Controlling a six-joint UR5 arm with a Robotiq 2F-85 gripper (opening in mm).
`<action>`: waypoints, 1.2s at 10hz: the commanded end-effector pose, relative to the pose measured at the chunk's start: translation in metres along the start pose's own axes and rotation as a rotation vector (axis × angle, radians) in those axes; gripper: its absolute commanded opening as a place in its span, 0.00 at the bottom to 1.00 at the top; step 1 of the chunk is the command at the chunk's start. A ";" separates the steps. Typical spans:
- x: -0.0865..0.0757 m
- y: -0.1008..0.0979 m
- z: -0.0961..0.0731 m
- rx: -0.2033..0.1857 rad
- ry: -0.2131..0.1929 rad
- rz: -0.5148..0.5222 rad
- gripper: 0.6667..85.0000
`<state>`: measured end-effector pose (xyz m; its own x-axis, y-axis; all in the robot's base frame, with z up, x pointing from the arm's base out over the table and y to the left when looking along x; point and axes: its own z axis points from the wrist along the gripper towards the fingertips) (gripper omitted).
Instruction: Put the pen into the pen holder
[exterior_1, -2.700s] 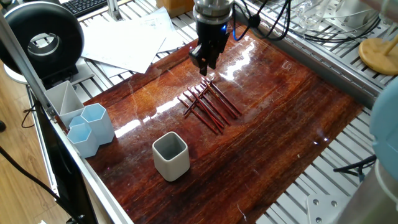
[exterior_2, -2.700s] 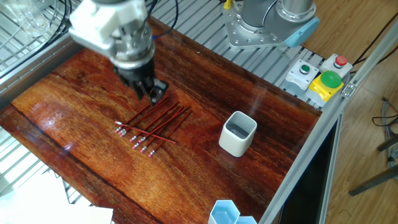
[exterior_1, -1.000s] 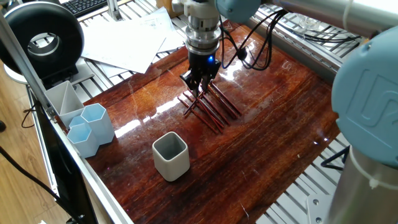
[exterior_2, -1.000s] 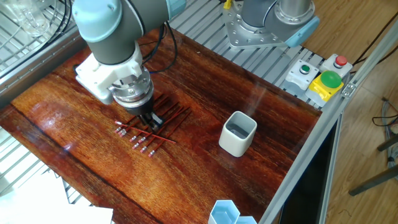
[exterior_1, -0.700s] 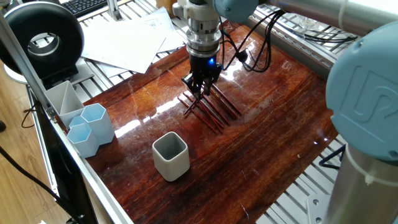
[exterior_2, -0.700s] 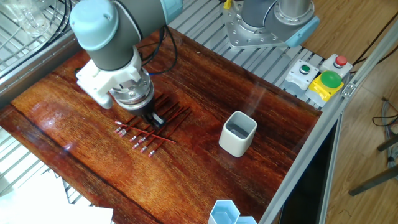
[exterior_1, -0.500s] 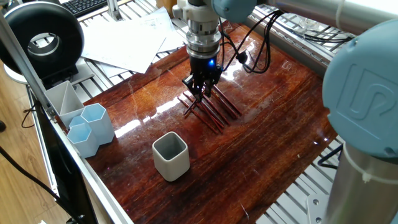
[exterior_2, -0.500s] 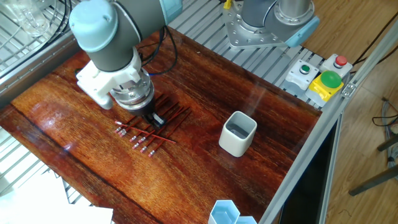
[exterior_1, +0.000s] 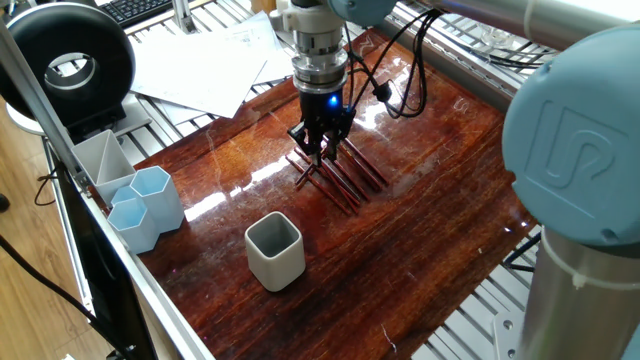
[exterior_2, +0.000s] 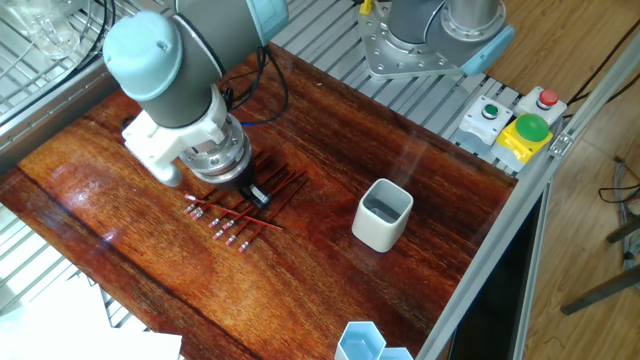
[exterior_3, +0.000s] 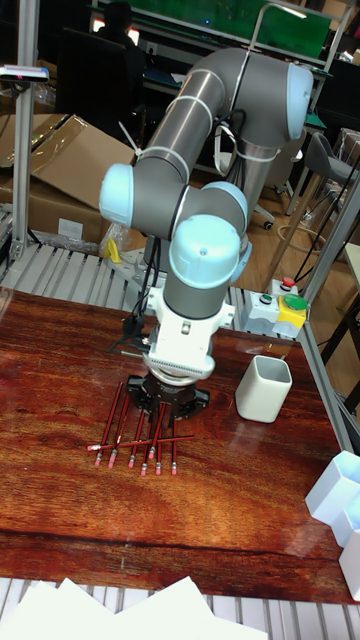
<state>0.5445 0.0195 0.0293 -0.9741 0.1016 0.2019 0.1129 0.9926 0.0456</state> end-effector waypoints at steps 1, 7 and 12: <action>0.003 0.001 -0.004 0.002 0.028 -0.003 0.41; 0.009 0.010 -0.009 -0.036 0.040 0.020 0.36; -0.020 -0.007 0.007 -0.021 0.098 -0.044 0.42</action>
<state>0.5490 0.0170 0.0305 -0.9569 0.0704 0.2817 0.0921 0.9937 0.0644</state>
